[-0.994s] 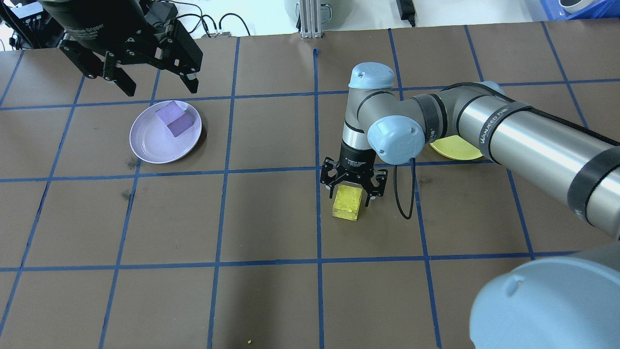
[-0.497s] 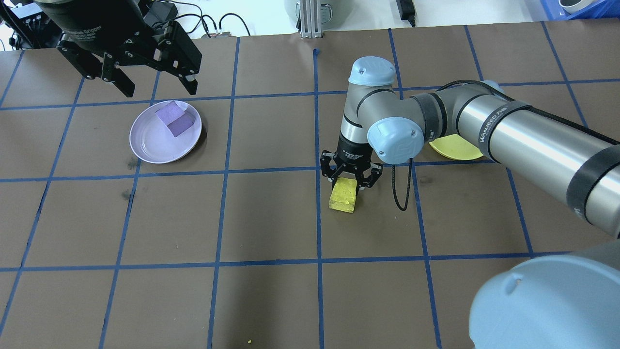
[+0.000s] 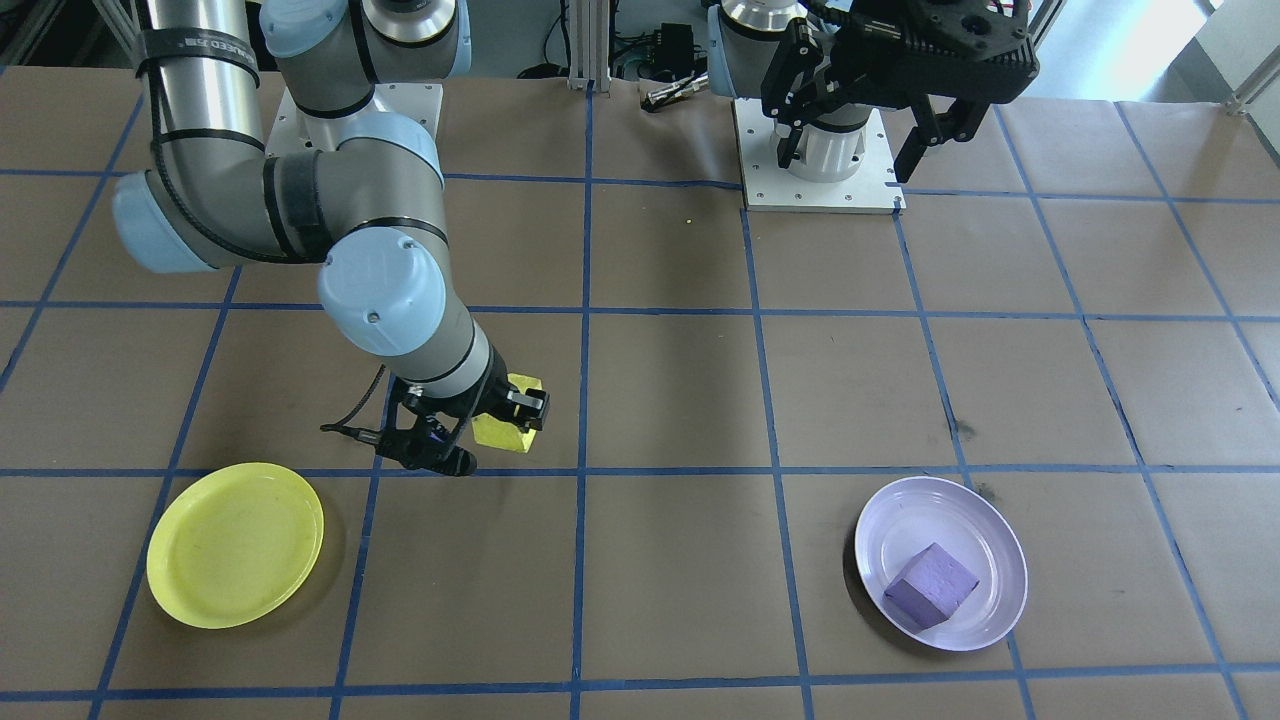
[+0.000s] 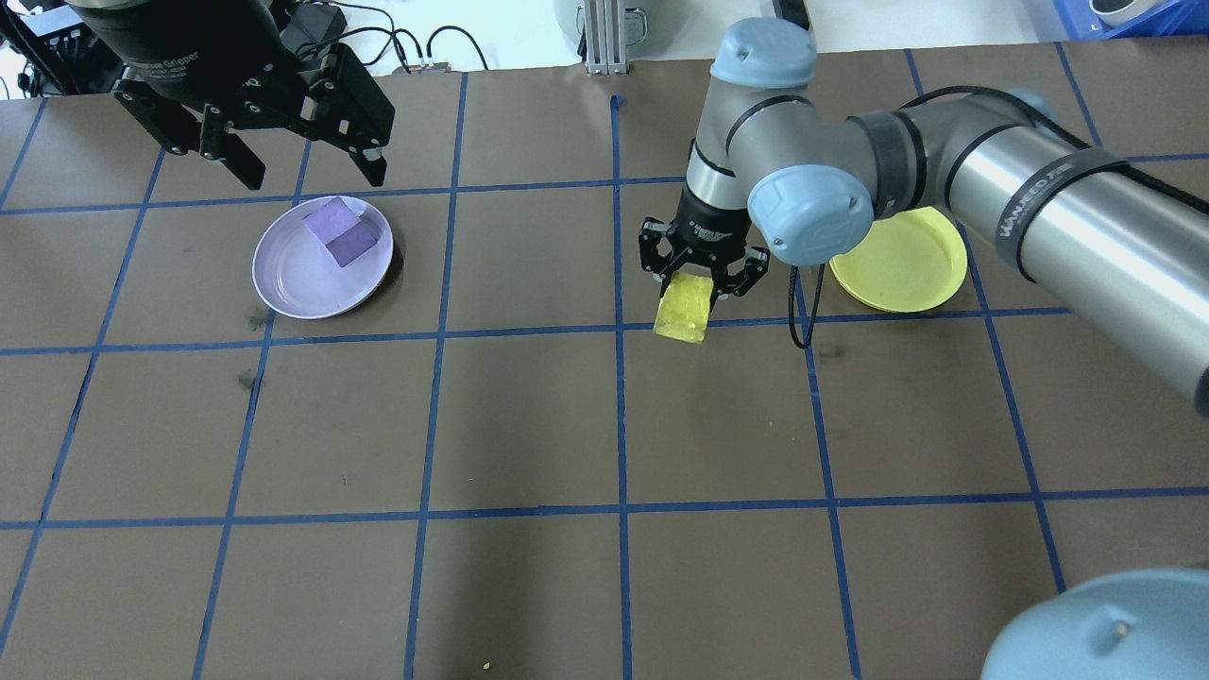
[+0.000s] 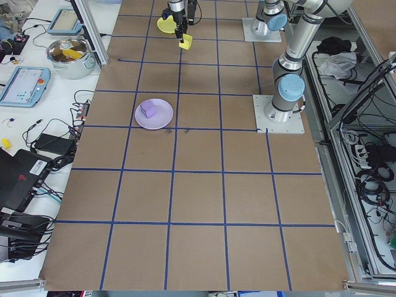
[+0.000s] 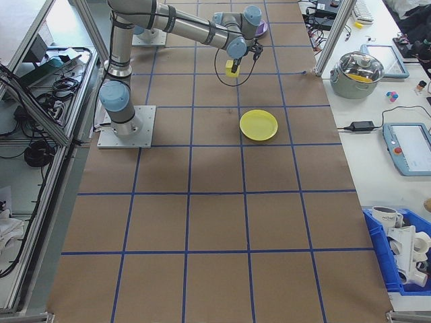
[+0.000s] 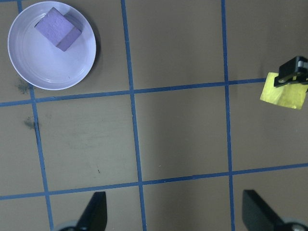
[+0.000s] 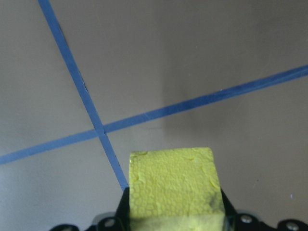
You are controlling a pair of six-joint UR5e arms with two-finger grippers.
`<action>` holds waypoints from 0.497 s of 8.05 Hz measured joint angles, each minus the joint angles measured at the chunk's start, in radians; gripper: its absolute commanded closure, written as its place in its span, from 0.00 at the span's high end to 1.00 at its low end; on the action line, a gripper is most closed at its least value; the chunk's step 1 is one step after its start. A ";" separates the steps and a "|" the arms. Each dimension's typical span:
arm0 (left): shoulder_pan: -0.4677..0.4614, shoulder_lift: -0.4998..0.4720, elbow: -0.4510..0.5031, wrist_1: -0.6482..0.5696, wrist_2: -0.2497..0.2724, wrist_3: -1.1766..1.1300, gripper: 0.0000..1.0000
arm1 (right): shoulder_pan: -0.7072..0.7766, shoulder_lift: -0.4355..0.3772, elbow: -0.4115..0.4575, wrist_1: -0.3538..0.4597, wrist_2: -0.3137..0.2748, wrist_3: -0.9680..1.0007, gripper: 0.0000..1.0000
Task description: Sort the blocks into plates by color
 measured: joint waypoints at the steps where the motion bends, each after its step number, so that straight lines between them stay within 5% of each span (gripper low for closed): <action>1: 0.000 0.000 -0.002 0.000 -0.004 0.008 1.00 | -0.034 -0.011 -0.032 0.002 -0.031 -0.034 0.00; 4: 0.000 0.000 -0.010 0.000 -0.001 0.015 1.00 | -0.201 -0.018 -0.070 -0.016 -0.157 -0.331 0.00</action>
